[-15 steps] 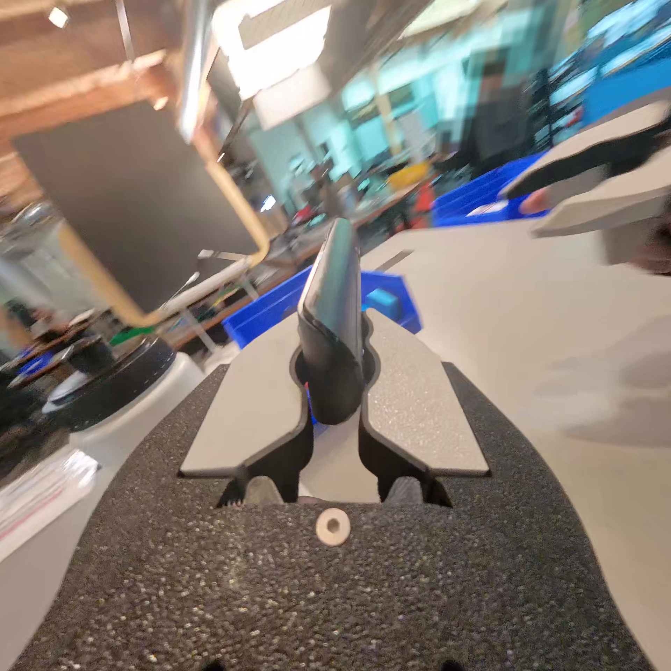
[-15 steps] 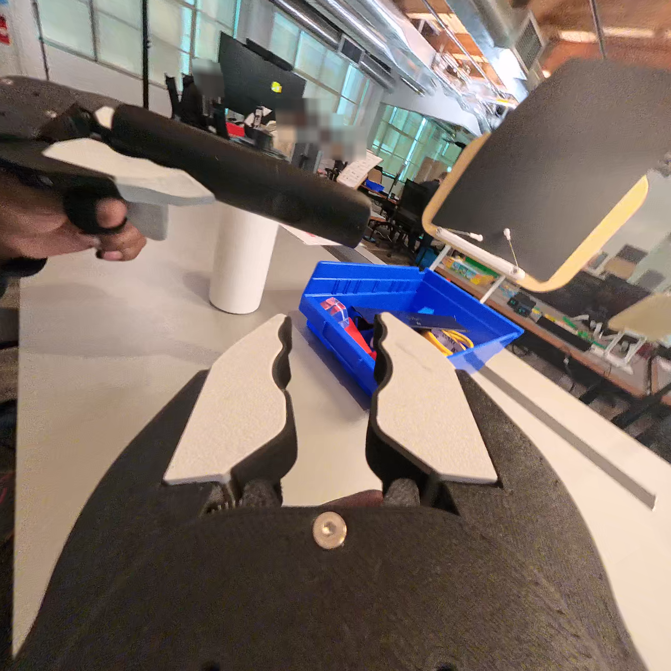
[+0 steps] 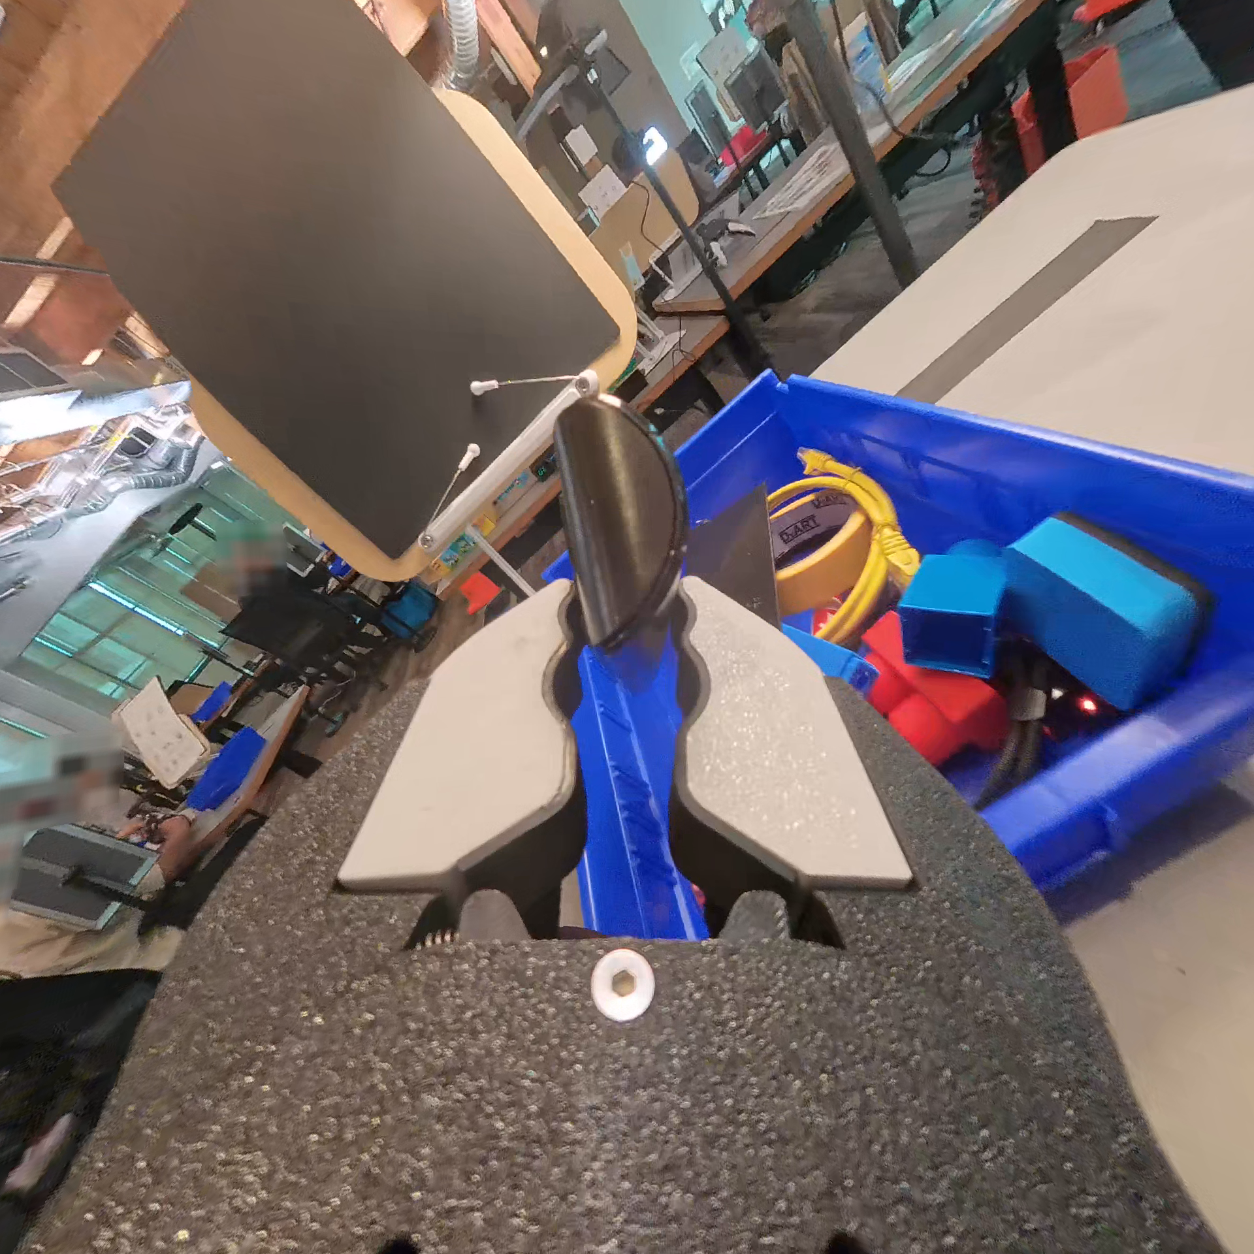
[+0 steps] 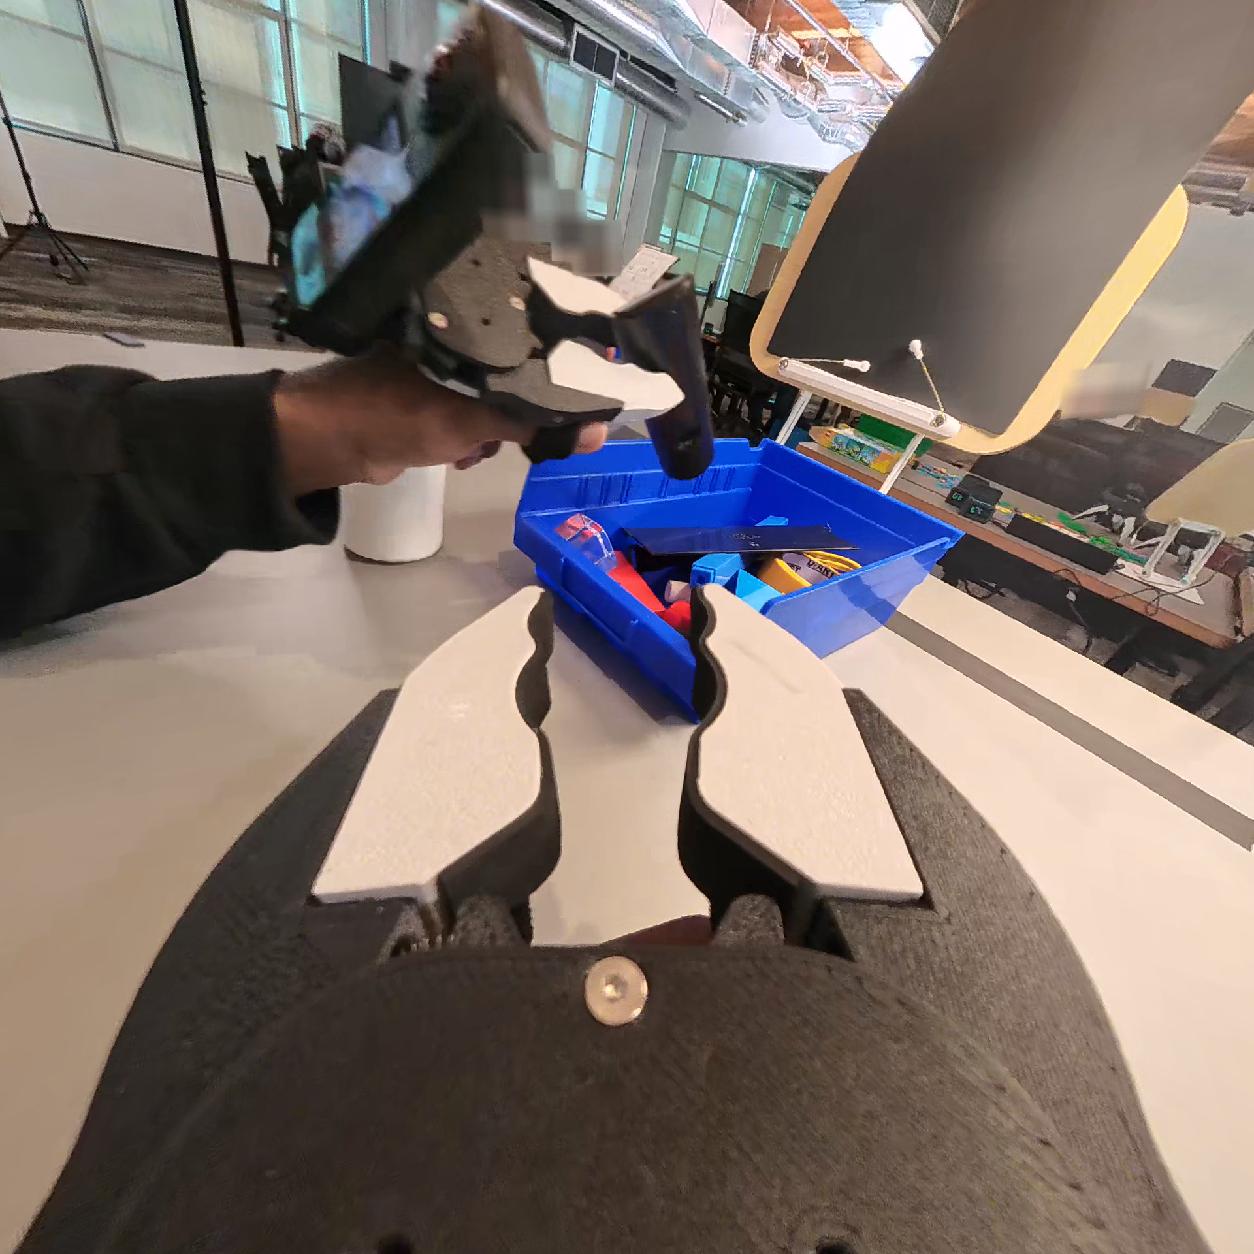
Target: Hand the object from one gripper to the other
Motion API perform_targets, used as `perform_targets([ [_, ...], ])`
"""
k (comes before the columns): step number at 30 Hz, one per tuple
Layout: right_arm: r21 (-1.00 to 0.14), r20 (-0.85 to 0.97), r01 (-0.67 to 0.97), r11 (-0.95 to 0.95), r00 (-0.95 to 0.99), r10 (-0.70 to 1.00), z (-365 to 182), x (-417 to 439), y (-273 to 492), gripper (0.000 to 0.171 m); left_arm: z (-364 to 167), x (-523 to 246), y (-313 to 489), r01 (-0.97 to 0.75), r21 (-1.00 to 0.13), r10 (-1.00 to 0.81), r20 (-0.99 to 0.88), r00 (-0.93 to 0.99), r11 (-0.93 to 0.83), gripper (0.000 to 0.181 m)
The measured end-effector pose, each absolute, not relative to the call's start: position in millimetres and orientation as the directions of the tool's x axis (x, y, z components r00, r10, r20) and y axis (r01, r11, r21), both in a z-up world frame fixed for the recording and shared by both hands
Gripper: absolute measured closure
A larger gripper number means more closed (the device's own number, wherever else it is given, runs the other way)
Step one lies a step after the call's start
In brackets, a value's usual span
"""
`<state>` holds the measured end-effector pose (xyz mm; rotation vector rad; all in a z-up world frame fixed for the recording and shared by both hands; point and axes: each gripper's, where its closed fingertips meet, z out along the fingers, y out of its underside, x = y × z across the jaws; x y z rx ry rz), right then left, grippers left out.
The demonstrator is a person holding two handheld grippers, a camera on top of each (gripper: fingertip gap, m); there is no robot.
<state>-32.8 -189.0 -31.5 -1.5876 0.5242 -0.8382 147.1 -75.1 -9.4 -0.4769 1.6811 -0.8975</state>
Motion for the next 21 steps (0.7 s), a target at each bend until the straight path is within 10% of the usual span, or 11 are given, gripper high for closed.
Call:
perform_targets([
  [21,-0.97,0.23,0.082,-0.23,0.625,-0.746,-42.2,-29.5,-203.5,0.133,-107.5,157.7,-76.6,-0.151,-0.556,-0.544,-0.658,-0.521,0.817,0.15],
])
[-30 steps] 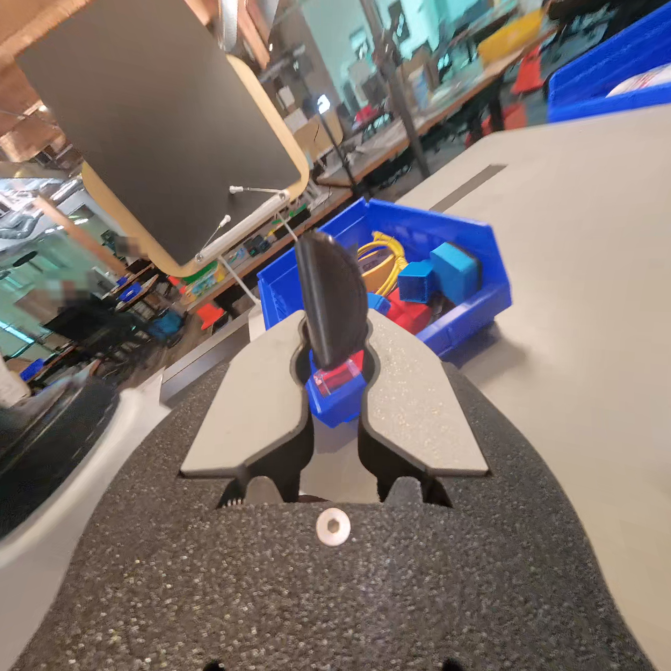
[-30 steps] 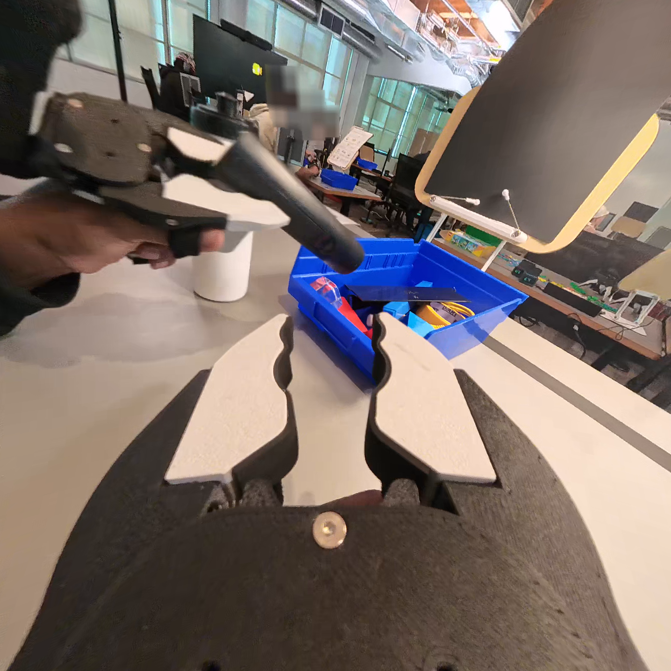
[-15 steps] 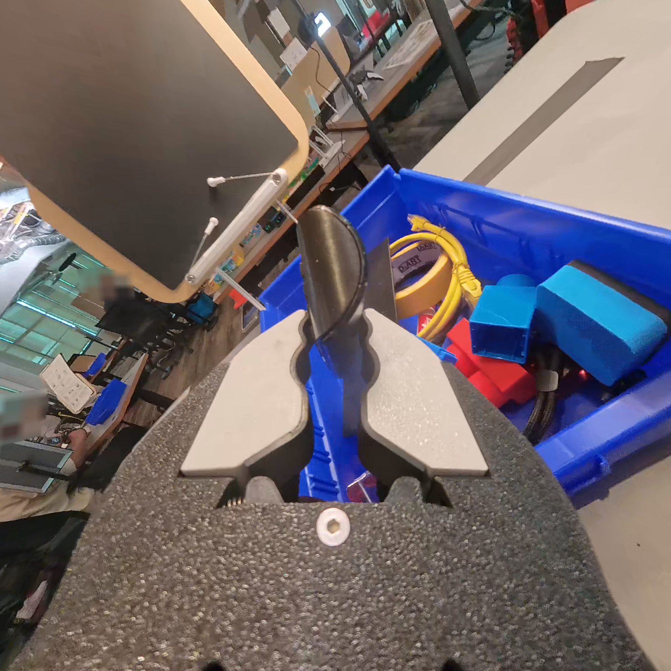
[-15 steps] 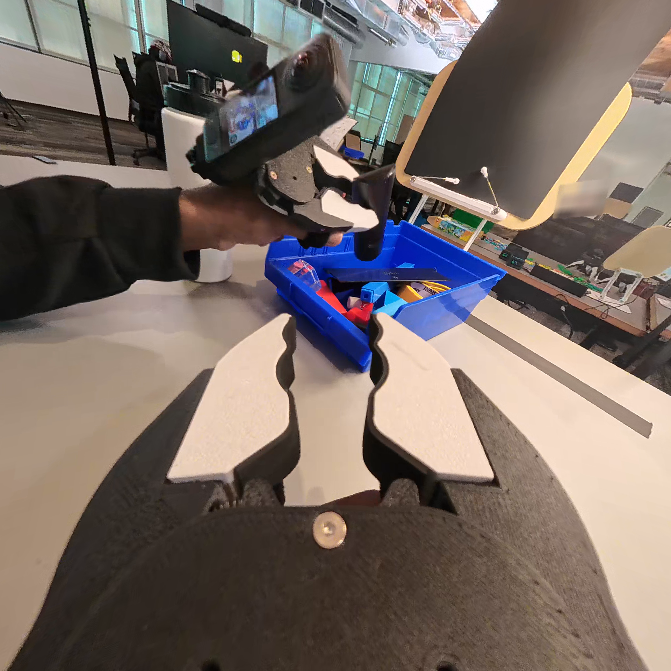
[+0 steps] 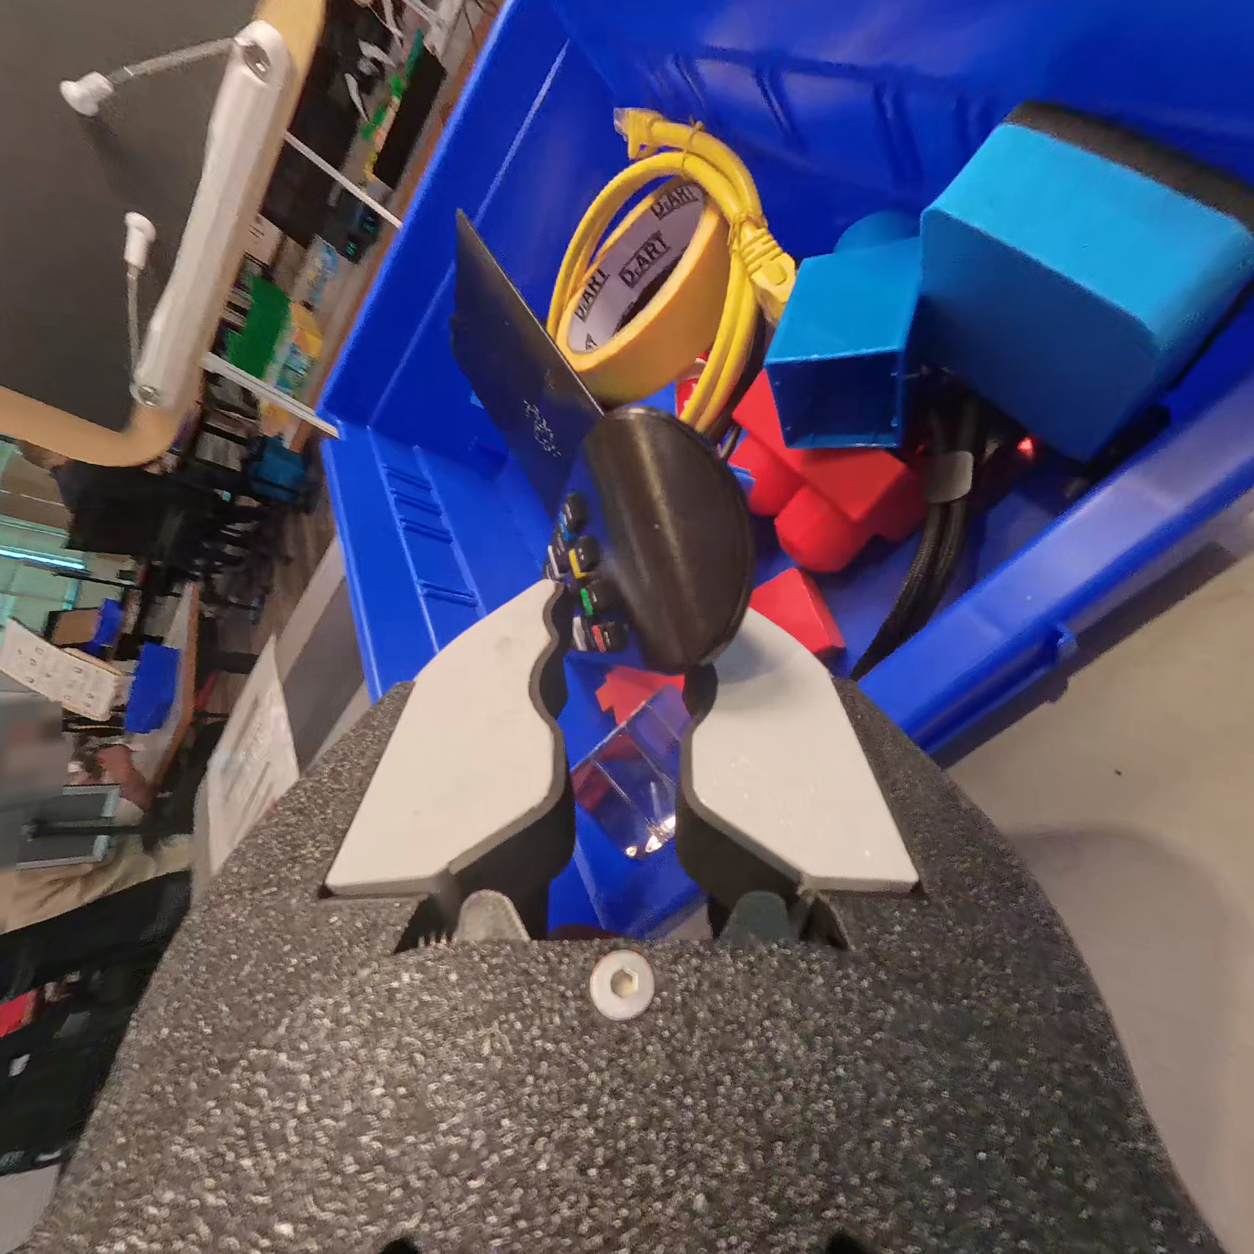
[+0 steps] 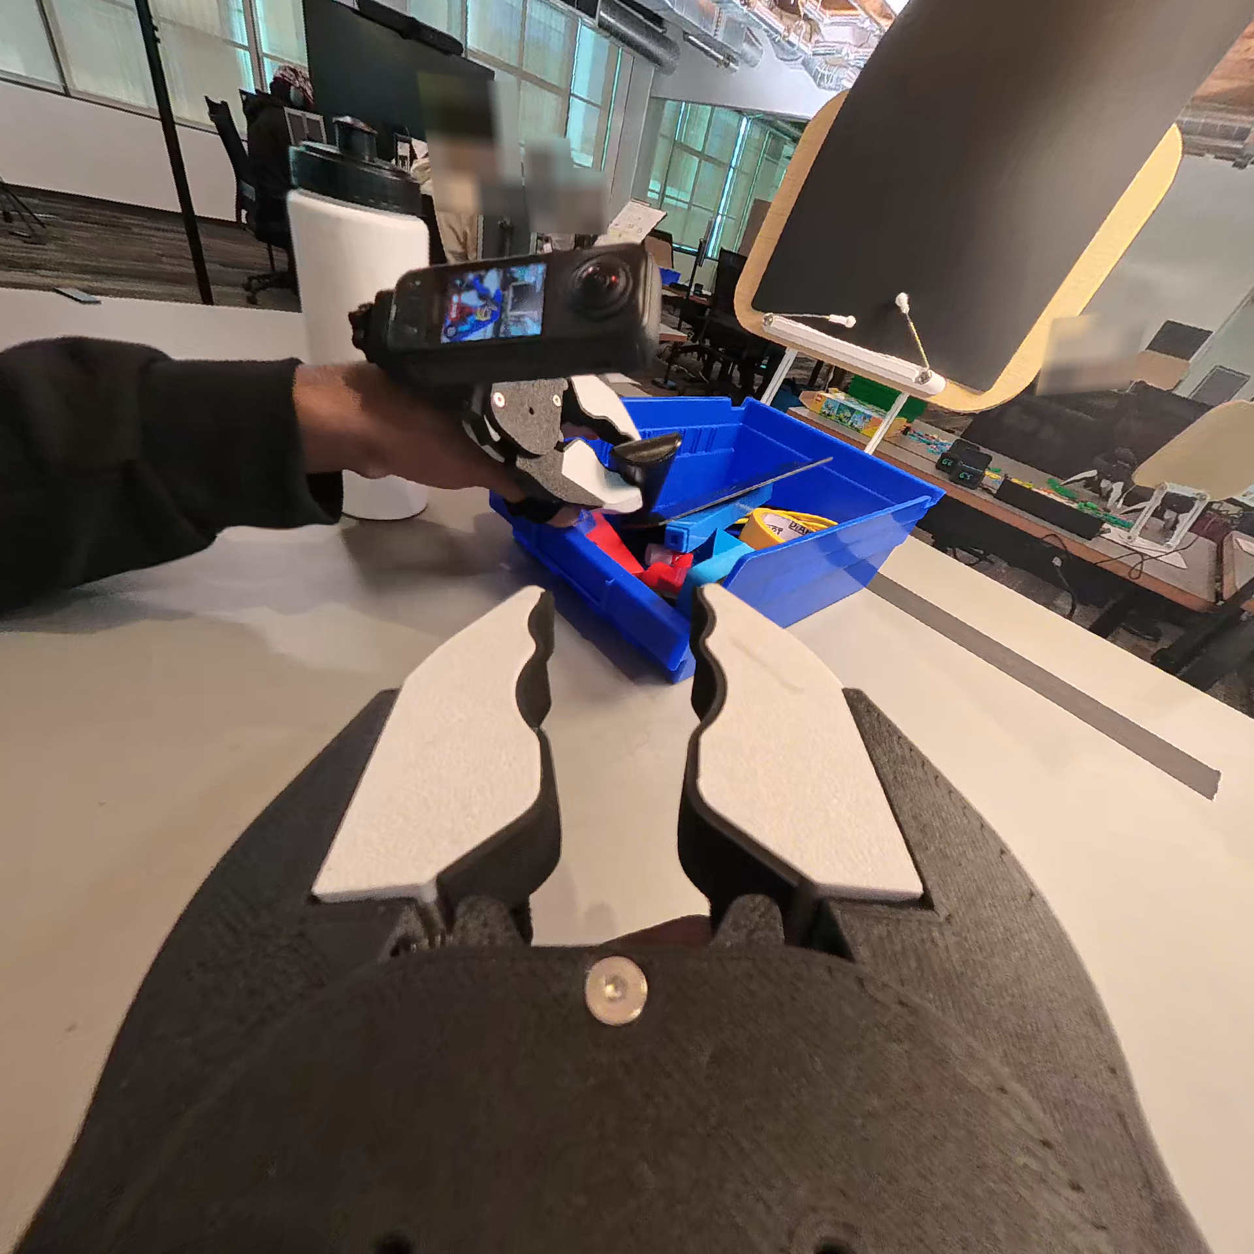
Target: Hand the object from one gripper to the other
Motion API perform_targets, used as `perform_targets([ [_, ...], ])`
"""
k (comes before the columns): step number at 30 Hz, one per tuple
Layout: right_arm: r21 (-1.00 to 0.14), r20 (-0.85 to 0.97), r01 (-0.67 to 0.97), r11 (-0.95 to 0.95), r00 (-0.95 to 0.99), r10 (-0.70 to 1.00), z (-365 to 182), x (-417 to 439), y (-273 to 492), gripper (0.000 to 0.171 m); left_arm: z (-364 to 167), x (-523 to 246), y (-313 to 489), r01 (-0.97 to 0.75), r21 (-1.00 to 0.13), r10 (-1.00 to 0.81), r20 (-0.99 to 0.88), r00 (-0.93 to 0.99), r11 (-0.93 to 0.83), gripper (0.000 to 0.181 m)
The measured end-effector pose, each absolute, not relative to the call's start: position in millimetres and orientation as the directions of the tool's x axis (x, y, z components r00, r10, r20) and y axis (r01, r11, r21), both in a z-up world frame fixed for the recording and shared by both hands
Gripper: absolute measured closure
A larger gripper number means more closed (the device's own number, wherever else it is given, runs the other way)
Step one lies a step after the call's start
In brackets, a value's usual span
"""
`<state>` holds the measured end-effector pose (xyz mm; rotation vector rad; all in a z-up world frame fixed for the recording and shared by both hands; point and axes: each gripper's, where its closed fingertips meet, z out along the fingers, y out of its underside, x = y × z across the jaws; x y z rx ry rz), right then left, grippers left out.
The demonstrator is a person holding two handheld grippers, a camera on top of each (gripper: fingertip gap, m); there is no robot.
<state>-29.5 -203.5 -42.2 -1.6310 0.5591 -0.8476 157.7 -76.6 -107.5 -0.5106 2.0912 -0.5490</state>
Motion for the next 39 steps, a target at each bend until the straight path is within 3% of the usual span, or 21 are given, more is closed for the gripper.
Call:
perform_targets([
  [6,-0.964,0.247,0.081,-0.254,0.632,-0.734,-44.4,-31.0,-199.5,0.133,-114.1,130.3,-87.4,-0.267,-0.569,-0.559,-0.431,-0.708,0.778,0.11],
  [14,-0.957,0.257,0.064,-0.282,0.634,-0.729,-50.2,-29.8,-201.3,0.133,-82.9,111.9,-99.6,-0.195,-0.547,-0.476,-0.437,-0.763,0.814,0.104],
  [19,-0.959,0.251,0.061,-0.276,0.635,-0.731,-49.6,-30.5,-204.1,0.133,-58.5,132.2,-125.9,-0.054,-0.537,-0.387,-0.53,-0.754,0.842,0.119],
  [26,-0.95,0.274,0.059,-0.307,0.631,-0.726,-52.8,-32.3,-211.6,0.133,-85.4,218.6,-135.7,0.03,-0.215,-0.124,-0.666,-0.736,0.976,0.131],
  [34,-0.956,0.241,0.028,-0.293,0.645,-0.725,-62.8,-28.1,-222.9,0.133,-132.5,249.7,-145.3,0.081,0.01,0.074,-0.544,-0.836,0.997,0.136],
  [39,-0.956,0.239,0.026,-0.292,0.643,-0.727,-64.1,-27.3,-228.1,0.133,-153.4,254.7,-138.3,0.088,0.092,0.122,-0.473,-0.873,0.992,0.158],
])
